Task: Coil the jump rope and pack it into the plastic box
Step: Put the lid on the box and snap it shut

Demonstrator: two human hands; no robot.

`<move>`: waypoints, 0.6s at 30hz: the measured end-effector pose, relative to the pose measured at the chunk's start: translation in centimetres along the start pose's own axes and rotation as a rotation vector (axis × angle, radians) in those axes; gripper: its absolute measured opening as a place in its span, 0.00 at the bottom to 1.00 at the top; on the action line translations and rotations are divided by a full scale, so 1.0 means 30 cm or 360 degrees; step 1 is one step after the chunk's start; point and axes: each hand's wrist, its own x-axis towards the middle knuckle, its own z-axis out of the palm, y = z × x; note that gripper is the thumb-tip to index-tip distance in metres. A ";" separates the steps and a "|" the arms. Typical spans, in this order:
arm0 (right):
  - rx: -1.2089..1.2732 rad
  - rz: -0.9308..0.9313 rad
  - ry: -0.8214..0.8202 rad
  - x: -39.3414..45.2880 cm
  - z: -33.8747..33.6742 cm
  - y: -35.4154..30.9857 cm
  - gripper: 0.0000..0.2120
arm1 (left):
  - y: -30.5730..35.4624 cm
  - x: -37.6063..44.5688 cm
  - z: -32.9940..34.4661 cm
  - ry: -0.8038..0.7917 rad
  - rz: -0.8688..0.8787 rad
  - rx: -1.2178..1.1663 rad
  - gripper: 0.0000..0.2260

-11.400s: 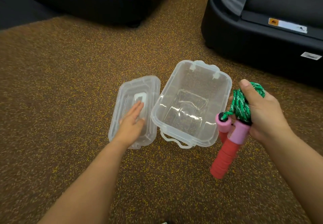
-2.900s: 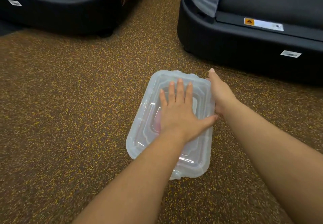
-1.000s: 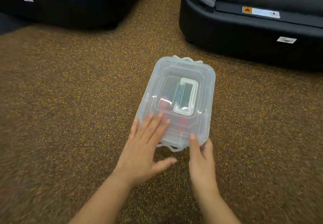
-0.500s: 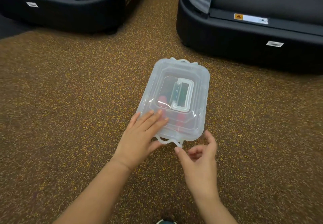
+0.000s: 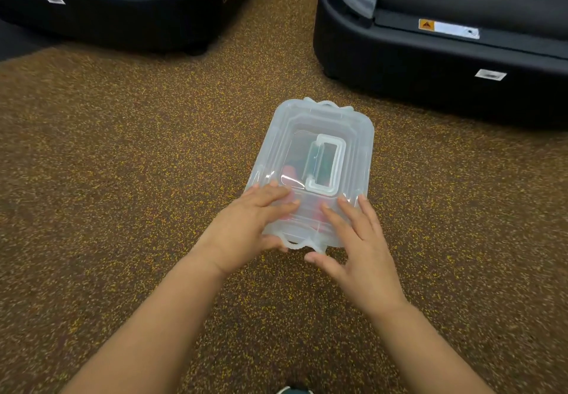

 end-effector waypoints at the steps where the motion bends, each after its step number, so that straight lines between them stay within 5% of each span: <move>1: 0.0008 -0.0010 0.0023 0.000 0.003 0.004 0.35 | -0.004 0.002 0.001 0.0001 -0.0006 -0.0021 0.33; 12: 0.0303 0.0062 0.0332 -0.004 0.049 -0.014 0.19 | -0.032 0.030 -0.047 -0.0065 -0.0053 -0.0231 0.21; 18: 0.0292 0.0144 0.0391 -0.005 0.071 -0.053 0.19 | -0.076 0.021 -0.047 -0.0084 0.0097 -0.0268 0.30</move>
